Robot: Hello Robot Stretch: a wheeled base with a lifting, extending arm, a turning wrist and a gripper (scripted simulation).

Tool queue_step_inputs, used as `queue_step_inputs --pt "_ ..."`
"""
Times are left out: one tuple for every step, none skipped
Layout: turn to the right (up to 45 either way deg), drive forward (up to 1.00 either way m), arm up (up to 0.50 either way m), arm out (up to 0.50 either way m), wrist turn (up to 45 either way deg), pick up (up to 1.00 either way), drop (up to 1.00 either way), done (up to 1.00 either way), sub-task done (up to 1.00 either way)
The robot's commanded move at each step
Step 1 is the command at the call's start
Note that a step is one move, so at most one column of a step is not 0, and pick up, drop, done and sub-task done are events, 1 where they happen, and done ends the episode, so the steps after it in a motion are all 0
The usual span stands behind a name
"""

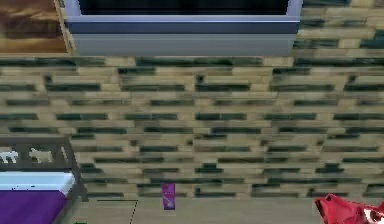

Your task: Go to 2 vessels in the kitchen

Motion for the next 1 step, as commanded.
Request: queue_step_inputs --pt "45.0 0.00 0.00 0.00 0.0 0.00 0.00 0.00 0.00"
